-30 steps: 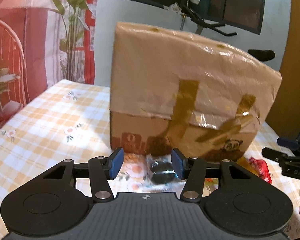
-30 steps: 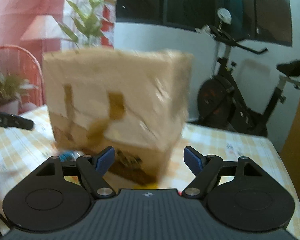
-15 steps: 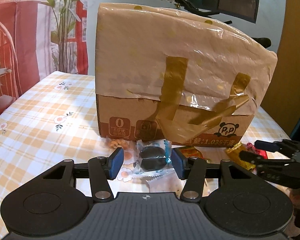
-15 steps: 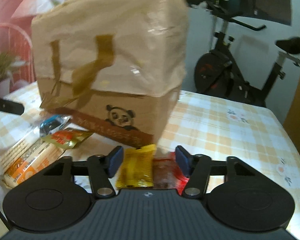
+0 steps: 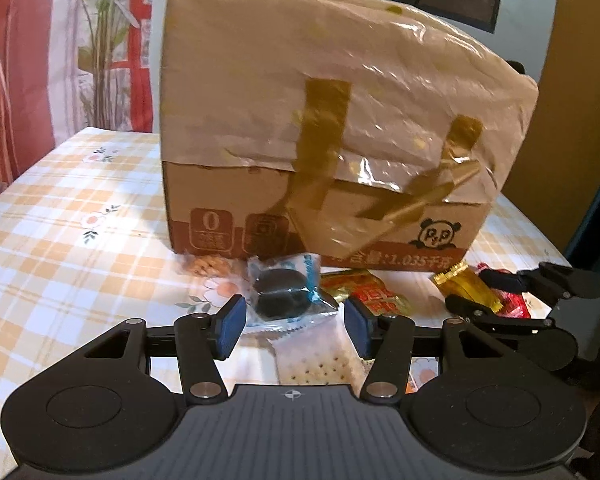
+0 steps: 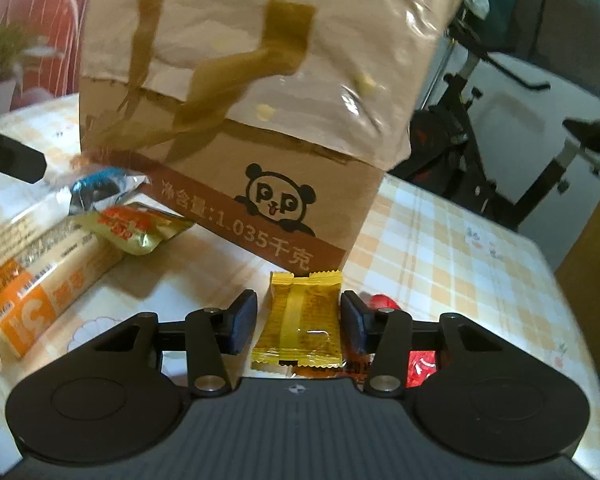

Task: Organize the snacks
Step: 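Grasp the yellow candy packet with the right gripper while the left gripper grasps the dotted cracker pack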

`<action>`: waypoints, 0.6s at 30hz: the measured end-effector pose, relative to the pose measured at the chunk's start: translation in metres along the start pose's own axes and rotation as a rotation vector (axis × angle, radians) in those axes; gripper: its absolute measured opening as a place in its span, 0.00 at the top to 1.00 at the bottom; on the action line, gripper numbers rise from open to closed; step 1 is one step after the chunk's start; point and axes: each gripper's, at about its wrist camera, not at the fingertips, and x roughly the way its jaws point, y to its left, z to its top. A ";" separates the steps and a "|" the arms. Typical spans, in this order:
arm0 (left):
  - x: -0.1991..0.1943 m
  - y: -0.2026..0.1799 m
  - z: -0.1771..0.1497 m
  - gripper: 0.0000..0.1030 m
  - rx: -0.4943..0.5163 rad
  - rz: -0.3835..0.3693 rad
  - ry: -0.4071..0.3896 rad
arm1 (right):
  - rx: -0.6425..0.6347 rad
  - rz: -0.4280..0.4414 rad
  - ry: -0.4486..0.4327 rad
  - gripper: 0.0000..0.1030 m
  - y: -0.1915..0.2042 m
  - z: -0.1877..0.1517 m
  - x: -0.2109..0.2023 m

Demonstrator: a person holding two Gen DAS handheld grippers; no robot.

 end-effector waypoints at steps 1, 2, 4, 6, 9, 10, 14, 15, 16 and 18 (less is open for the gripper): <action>0.001 0.000 0.000 0.44 0.001 -0.003 0.003 | -0.010 -0.006 -0.001 0.52 0.002 0.000 0.000; 0.001 0.001 -0.001 0.44 -0.001 -0.005 0.007 | -0.016 -0.008 -0.002 0.53 0.003 0.000 0.000; 0.003 0.003 -0.001 0.43 -0.009 -0.006 0.018 | -0.008 0.004 -0.001 0.54 0.001 0.000 0.000; 0.005 0.005 -0.001 0.41 -0.023 -0.020 0.036 | 0.010 0.026 0.001 0.58 -0.002 0.000 0.000; 0.007 0.006 -0.002 0.40 -0.043 -0.071 0.070 | 0.017 0.040 0.001 0.60 -0.004 0.000 0.000; 0.007 0.005 -0.002 0.40 -0.041 -0.081 0.077 | 0.016 0.048 -0.003 0.61 -0.004 0.000 -0.001; 0.008 0.001 -0.004 0.39 -0.019 -0.081 0.109 | 0.002 0.085 -0.016 0.61 -0.001 -0.001 -0.003; 0.008 0.001 -0.004 0.39 -0.021 -0.083 0.119 | 0.002 0.089 -0.016 0.61 -0.001 -0.001 -0.003; 0.008 0.001 -0.004 0.39 -0.022 -0.084 0.130 | 0.005 0.091 -0.016 0.61 -0.002 -0.001 -0.003; 0.008 0.002 -0.006 0.39 -0.018 -0.084 0.154 | 0.017 0.111 -0.025 0.61 -0.004 -0.001 -0.004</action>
